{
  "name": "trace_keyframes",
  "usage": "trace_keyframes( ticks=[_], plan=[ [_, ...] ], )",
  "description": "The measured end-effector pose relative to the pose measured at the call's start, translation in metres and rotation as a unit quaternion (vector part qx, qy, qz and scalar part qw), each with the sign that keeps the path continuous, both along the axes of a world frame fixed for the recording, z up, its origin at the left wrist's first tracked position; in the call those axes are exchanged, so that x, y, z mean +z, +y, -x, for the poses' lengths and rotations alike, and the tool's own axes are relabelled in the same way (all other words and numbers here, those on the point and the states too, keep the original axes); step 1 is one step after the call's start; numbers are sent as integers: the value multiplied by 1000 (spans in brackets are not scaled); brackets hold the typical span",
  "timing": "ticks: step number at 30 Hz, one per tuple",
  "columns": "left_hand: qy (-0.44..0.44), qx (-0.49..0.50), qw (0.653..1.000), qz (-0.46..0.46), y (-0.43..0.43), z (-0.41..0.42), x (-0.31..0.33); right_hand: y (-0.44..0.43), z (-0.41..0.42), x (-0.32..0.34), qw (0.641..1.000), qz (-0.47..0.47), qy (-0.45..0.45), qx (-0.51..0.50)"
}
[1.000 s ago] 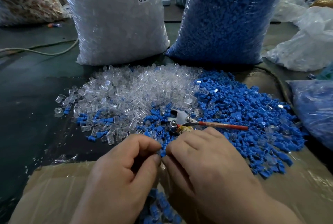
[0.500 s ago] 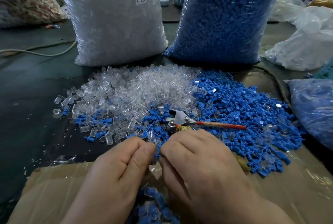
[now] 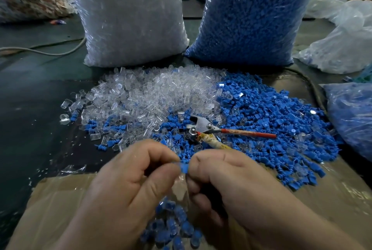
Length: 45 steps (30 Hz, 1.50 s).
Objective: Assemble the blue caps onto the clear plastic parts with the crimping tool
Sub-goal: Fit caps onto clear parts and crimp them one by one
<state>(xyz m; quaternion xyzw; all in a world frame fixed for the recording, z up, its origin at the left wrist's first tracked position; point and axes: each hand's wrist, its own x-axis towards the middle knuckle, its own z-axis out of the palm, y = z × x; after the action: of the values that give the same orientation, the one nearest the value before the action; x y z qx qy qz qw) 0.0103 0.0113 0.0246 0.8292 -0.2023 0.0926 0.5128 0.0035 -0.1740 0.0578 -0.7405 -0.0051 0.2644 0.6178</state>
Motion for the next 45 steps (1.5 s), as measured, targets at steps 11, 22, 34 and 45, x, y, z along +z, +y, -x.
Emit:
trace_keyframes(
  ticks=[11,22,34,45],
  plan=[
    [21,-24,965,-260,6,-2,1,-3,2,-22,831,425,-348,87],
    [-6,76,964,-255,13,-6,0,0,-7,-32,797,465,-377,81],
    [17,151,916,-372,9,-15,-14,7,-19,-36,781,481,-377,127],
    [26,160,938,-307,10,-16,-16,5,-10,-35,810,413,-397,125]
  ],
)
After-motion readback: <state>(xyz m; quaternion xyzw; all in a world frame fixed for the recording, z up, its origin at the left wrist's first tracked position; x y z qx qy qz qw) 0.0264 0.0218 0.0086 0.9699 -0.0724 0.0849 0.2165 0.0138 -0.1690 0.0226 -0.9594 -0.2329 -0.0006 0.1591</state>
